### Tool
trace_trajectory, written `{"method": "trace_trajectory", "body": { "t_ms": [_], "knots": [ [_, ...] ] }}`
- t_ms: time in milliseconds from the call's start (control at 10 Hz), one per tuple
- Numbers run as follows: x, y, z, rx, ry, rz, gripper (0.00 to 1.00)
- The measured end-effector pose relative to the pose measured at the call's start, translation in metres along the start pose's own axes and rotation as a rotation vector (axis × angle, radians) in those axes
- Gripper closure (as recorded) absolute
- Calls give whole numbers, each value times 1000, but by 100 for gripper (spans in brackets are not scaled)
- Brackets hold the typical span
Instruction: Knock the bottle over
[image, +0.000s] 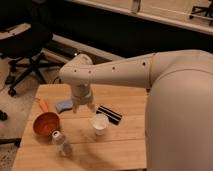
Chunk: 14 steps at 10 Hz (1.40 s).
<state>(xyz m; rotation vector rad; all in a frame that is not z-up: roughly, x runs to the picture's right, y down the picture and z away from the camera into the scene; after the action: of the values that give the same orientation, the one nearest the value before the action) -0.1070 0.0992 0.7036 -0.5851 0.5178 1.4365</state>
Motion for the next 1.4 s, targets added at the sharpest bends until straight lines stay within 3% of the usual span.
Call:
{"method": "trace_trajectory", "body": {
  "t_ms": [700, 900, 1100, 1300, 1400],
  "knots": [
    [1, 5, -6, -10, -11, -20, 35],
    [15, 38, -33, -65, -57, -109, 35],
    [45, 79, -51, -126, -70, -218, 35],
    [93, 118, -54, -190, -33, -362, 38],
    [115, 135, -55, -212, -17, -438, 46]
  ]
}}
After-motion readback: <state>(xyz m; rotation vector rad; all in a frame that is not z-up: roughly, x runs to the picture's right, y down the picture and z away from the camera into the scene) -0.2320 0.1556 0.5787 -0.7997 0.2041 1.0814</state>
